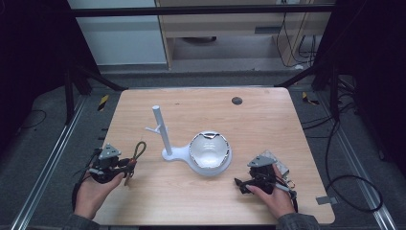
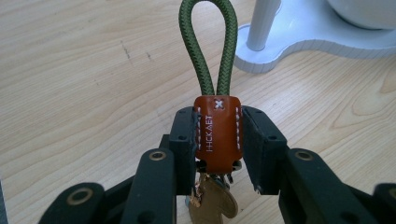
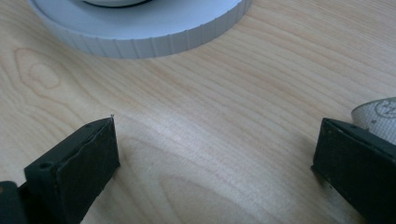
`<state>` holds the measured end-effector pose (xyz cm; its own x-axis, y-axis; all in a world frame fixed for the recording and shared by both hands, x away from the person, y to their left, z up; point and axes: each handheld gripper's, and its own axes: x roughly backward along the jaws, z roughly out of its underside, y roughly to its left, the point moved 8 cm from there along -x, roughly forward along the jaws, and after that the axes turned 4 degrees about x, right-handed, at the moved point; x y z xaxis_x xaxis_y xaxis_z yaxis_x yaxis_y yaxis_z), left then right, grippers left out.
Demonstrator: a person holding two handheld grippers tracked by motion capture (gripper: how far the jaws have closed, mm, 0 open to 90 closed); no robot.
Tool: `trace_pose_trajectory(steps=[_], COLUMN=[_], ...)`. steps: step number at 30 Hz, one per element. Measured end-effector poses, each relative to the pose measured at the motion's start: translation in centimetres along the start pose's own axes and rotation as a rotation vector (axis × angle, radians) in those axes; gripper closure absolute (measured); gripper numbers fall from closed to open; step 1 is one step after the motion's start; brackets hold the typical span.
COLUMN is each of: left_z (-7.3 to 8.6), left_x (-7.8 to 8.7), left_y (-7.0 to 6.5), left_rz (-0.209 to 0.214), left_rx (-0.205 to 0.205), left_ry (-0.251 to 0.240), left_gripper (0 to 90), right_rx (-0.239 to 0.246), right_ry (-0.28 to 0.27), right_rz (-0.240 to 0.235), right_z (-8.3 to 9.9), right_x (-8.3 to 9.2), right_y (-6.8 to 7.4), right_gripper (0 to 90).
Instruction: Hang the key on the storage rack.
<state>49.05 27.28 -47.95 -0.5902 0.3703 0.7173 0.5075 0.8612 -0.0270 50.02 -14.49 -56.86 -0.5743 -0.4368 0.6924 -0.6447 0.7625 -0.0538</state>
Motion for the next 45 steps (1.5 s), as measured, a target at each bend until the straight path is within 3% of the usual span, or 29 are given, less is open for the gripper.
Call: trace_pose_trajectory(steps=[15, 45], left_z=[-0.7, -2.9], left_x=[2.2, 4.5], left_y=[-2.2, -5.9], left_rz=[0.013, 0.068], left_rx=[-0.03, -0.081], left_ry=[-0.12, -0.268], left_gripper=[65.9, 65.9], right_rx=[-0.013, -0.014], right_ry=[0.0, 0.003], right_rz=[0.016, 0.019], right_z=[-0.1, -0.1], right_x=[-0.1, -0.1], right_y=[-0.1, -0.1], right_gripper=[0.2, 0.2])
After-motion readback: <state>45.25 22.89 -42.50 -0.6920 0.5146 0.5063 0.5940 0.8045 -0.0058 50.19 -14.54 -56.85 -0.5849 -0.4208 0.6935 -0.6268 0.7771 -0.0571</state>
